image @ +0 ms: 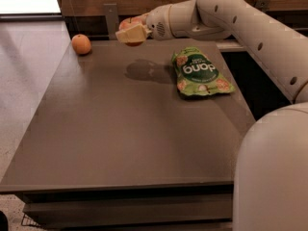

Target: Move apple near orange

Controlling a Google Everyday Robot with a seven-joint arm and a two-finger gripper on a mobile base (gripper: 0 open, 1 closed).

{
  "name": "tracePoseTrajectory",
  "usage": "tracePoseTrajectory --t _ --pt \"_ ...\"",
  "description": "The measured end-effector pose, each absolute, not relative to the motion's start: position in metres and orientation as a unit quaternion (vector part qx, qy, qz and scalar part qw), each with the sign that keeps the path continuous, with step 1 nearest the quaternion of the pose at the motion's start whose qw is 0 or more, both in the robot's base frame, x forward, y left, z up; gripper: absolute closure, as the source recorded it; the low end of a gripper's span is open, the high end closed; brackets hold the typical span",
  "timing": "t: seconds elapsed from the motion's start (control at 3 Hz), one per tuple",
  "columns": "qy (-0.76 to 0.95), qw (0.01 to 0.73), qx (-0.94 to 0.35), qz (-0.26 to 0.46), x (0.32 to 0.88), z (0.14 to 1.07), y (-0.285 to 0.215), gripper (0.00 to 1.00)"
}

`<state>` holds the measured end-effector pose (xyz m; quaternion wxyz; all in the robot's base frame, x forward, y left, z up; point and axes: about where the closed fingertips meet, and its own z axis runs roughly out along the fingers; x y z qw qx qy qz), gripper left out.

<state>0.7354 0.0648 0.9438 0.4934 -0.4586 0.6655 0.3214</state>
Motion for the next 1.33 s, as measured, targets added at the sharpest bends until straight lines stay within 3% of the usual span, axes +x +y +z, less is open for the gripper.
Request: tracePoseTrajectory --t 1.33 --pt "0.696 0.465 -0.434 0.333 0.793 0.856 0.130 1.00"
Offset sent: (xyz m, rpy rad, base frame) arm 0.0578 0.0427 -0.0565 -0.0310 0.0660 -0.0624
